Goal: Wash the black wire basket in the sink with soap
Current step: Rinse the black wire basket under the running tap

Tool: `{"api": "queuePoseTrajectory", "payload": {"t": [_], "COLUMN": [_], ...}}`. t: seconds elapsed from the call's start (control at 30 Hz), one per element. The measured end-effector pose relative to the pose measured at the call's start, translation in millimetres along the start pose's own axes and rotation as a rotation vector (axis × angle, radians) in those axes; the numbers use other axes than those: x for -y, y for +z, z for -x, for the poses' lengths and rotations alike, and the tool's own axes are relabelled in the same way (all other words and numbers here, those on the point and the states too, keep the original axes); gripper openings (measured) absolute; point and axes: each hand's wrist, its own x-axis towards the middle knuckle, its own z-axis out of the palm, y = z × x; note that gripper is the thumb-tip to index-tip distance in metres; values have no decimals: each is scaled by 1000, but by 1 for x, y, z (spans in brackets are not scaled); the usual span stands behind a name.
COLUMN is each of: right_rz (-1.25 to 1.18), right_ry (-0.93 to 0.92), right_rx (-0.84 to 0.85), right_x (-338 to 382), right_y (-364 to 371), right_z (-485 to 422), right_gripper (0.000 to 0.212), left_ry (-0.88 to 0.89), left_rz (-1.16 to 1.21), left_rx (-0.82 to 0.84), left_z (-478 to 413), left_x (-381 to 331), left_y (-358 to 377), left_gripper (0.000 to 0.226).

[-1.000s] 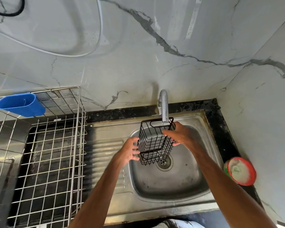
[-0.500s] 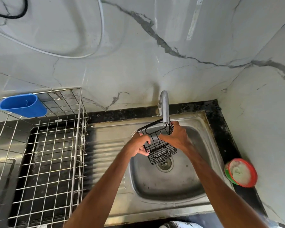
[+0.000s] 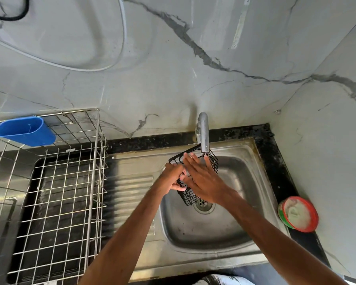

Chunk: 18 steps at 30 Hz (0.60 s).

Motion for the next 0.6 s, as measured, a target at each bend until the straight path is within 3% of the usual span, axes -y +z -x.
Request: {"api": "queuePoseTrajectory", "payload": {"t": [0.07,0.23,0.33,0.5,0.6], "right_rz": [13,11,-147,-29,24], "right_ry": [4,213,354,88,49], "right_rx": [13,48,17,-30,-40], "right_x": [-9,-52,-55,7,5], "right_y": [0,-5,-5,16,24], "right_z": [-6,-14,-11,-4,-8], "right_gripper": [67,83,91,80,70], "left_ry": [4,8,16,41,40], "left_rz": [-3,-80,-87,-26,15], "left_rx": [-3,-31,-35,-8,1], "left_z": [4,3,1,-1,-3], "left_x": [2,2,4,4,6], "left_y": [-1,-1,-3,0,-5], "left_gripper": [5,46,37,17,20]}}
